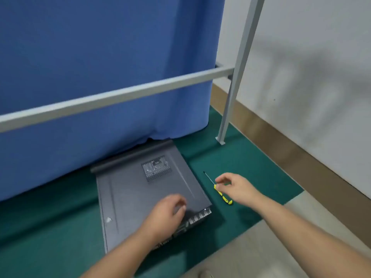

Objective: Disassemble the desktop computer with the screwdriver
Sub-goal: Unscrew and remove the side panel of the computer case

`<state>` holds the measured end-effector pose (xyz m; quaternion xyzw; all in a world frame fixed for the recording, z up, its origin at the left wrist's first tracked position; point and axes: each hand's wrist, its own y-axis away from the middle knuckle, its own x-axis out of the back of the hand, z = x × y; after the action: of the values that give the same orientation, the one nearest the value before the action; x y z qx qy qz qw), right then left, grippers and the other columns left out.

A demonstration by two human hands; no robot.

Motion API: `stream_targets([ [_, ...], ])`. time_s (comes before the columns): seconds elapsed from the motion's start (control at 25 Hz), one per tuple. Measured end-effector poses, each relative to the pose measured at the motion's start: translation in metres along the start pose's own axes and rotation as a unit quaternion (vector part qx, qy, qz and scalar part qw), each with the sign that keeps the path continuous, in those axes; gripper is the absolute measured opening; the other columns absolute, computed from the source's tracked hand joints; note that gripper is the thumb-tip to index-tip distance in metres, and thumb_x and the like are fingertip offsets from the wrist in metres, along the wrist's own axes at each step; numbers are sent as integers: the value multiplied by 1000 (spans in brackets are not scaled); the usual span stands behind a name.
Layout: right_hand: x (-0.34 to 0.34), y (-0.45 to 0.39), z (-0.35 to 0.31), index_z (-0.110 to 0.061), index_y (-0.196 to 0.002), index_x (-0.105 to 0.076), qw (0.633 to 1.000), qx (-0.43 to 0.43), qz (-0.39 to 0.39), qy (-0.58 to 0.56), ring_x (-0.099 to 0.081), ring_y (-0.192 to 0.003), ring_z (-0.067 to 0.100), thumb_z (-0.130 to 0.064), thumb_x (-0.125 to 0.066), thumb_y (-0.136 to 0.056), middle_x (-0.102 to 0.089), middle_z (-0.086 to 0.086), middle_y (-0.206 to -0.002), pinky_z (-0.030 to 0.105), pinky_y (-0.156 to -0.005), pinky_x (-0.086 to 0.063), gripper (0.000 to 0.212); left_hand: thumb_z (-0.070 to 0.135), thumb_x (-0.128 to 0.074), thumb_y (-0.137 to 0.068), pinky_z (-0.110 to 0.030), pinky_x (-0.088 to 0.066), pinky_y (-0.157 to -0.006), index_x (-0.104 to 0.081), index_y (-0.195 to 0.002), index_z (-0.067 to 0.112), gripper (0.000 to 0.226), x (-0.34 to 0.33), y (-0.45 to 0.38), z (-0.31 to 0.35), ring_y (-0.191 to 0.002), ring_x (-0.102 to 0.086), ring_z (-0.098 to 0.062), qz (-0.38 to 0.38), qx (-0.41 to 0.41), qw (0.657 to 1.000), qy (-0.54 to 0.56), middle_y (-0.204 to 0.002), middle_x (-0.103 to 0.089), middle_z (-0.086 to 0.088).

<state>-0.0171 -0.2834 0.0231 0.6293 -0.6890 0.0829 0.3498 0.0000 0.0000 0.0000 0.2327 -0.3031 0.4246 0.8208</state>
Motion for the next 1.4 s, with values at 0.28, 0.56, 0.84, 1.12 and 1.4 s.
stream_targets([
  [0.28, -48, -109, 97, -17, -137, -48, 960, -124, -69, 241, -56, -118, 31, -35, -58, -97, -49, 9, -134, 37, -94, -47, 45, 31, -51, -102, -39, -29, -113, -57, -138, 35, 36, -55, -77, -24, -144, -35, -14, 71, 58, 985, -143, -152, -46, 15],
  [0.56, -79, -146, 129, -12, -131, -44, 936, -97, -40, 335, -50, -120, 30, -31, -54, -102, -48, 10, -131, 36, -74, -43, 35, 35, -47, -97, -38, -28, -112, -61, -133, 34, 39, -75, -79, -29, -143, -40, -17, 157, 39, 967, -195, -151, -51, 12],
  [0.84, -63, -146, 124, -9, -116, -50, 976, -139, -86, 141, -61, -97, 29, -25, -39, -107, -63, 9, -113, 37, -74, -46, 21, 36, -49, -93, -39, -31, -109, -61, -129, 37, 38, -74, -81, -30, -140, -43, -16, 161, 44, 968, -188, -149, -52, 14],
  [1.12, -48, -36, 70, -16, -103, -55, 975, -81, -48, -199, -50, -56, 5, -25, -40, -110, -55, -1, -83, 24, -49, -44, 18, 24, -59, -98, -39, -29, -117, -67, -127, 32, 32, -63, -76, -12, -143, -40, -14, 147, 108, 983, -10, -147, -56, 14],
  [1.4, -98, 83, 48, -17, -98, -55, 951, -89, -71, -288, -39, -50, 9, -34, -44, -109, -47, -6, -67, 24, -42, -31, 24, 14, -55, -105, -27, -59, -75, -67, -115, 18, 16, -78, -37, 59, -91, -76, -15, 184, 240, 770, 562, -102, -79, 0],
])
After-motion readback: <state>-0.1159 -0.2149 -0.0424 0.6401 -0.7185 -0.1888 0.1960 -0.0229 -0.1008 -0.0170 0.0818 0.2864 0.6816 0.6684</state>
